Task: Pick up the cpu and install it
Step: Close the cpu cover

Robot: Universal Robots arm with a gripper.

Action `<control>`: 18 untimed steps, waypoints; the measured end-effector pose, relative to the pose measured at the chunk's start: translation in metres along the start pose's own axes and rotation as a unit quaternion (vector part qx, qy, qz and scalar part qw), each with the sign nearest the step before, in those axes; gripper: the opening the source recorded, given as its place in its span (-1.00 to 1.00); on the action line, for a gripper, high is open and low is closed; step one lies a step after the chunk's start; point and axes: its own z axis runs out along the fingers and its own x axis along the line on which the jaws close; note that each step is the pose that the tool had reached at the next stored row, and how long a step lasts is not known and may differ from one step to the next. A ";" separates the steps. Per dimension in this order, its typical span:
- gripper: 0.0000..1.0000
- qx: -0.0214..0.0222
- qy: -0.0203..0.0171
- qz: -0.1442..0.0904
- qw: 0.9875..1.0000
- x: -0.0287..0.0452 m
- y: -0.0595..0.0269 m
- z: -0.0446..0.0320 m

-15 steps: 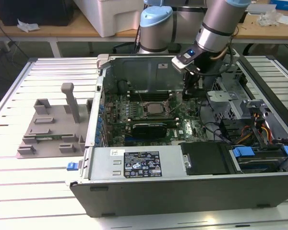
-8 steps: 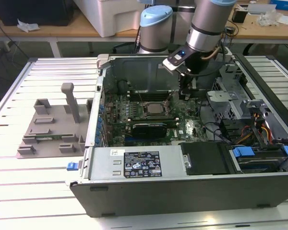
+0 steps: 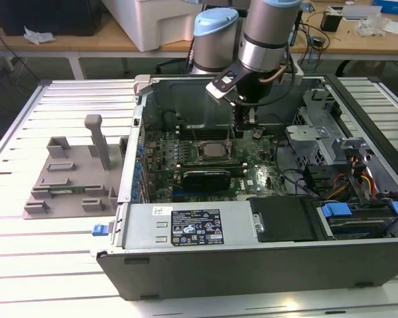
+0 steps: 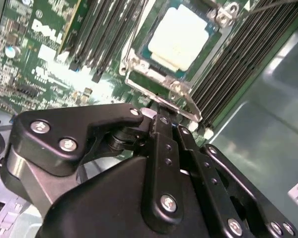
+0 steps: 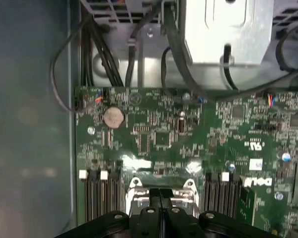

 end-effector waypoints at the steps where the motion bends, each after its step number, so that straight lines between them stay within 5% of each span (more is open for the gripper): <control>1: -0.79 0.000 0.000 0.000 1.000 0.0000 -0.0038 0.0003; 8: -0.79 0.000 0.000 0.000 1.000 0.0004 -0.0369 0.0092; 13: -0.79 0.000 0.000 0.000 1.000 -0.0003 -0.0725 0.0316; 18: -0.79 0.000 0.002 0.000 1.000 -0.0020 -0.0725 0.0386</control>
